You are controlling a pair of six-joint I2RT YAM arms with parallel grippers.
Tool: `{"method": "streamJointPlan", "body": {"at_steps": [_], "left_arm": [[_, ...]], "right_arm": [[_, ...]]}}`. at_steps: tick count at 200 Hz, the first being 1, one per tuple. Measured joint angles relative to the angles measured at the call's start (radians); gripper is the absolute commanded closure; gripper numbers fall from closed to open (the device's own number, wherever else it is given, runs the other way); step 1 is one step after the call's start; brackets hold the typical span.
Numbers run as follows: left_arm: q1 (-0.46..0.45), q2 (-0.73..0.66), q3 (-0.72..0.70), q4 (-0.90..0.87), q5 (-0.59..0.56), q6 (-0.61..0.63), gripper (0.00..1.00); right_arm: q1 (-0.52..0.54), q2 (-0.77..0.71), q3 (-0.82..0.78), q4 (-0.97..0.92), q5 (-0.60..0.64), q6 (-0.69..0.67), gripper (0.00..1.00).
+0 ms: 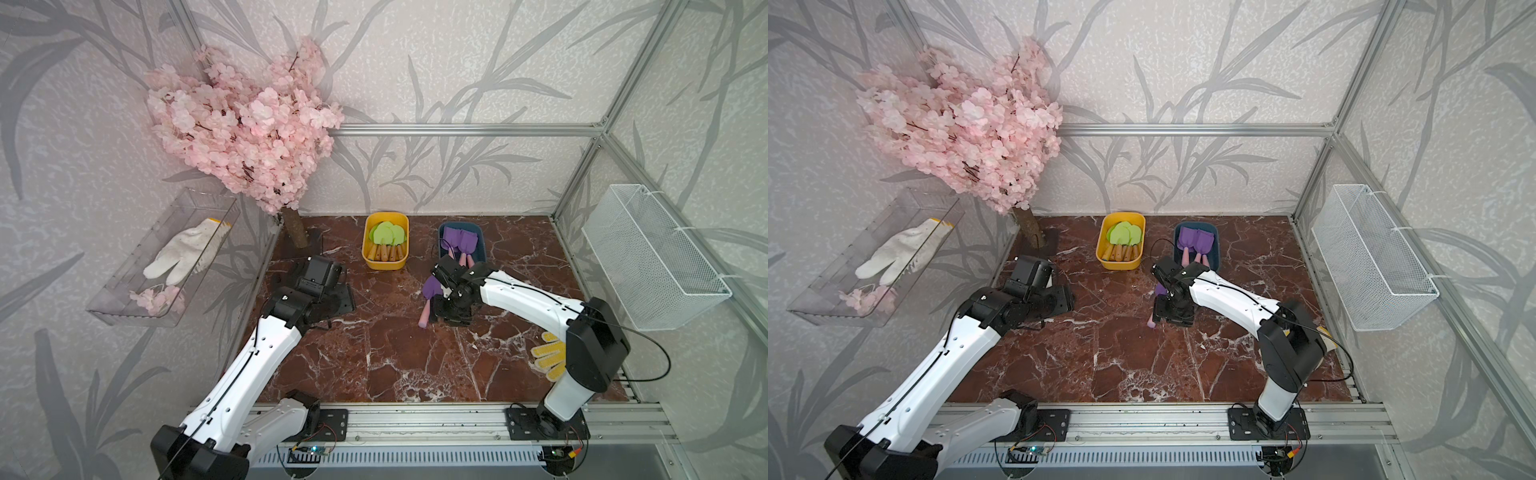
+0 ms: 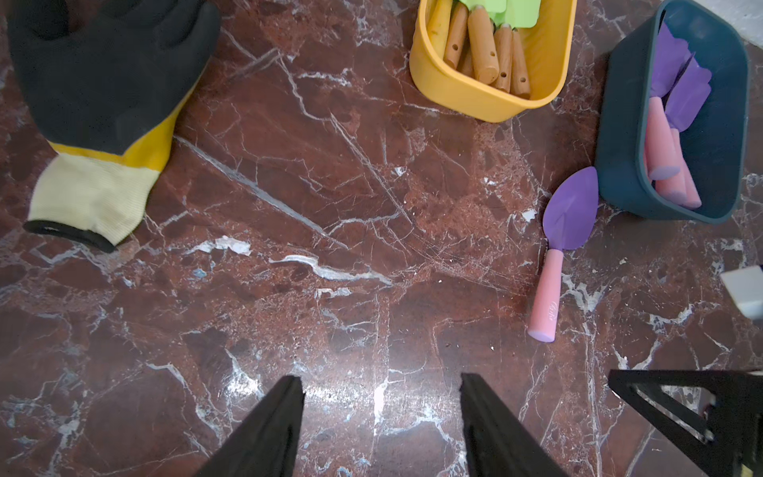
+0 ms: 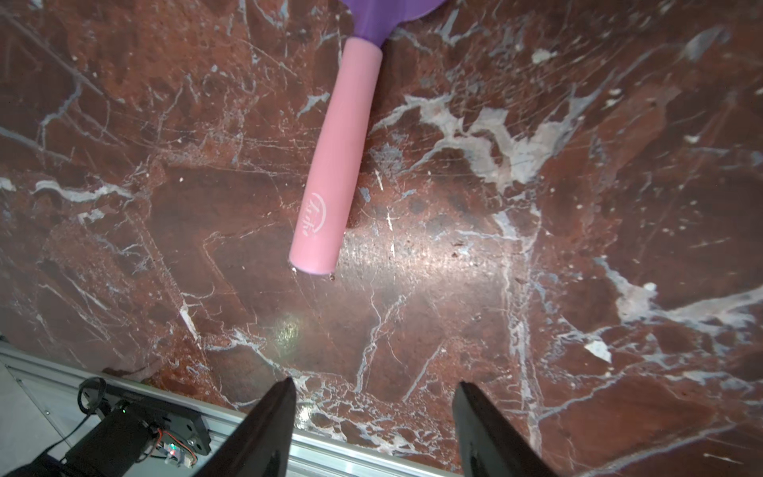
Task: Sort the small shovels by color and place them into the storage box
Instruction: Pick up the shovel from the center of the board.
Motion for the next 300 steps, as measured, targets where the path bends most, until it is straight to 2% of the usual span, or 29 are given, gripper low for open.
{"method": "streamJointPlan", "body": {"at_steps": [56,85,186,300], "left_arm": [[0.000,-0.067,-0.069,0.009,0.009,-0.039,0.35],[0.000,-0.074,-0.071,0.008,0.012,-0.043,0.35],[0.000,-0.089,-0.072,0.008,0.016,-0.049,0.35],[0.000,-0.072,-0.070,0.005,0.016,-0.037,0.35]], "right_arm": [[0.000,0.126,0.024,0.079,-0.011,0.064,0.35],[0.000,0.144,0.034,0.114,-0.012,0.081,0.36],[0.000,0.263,0.146,0.106,0.015,0.160,0.37],[0.000,0.303,0.158,0.109,0.029,0.209,0.49]]}}
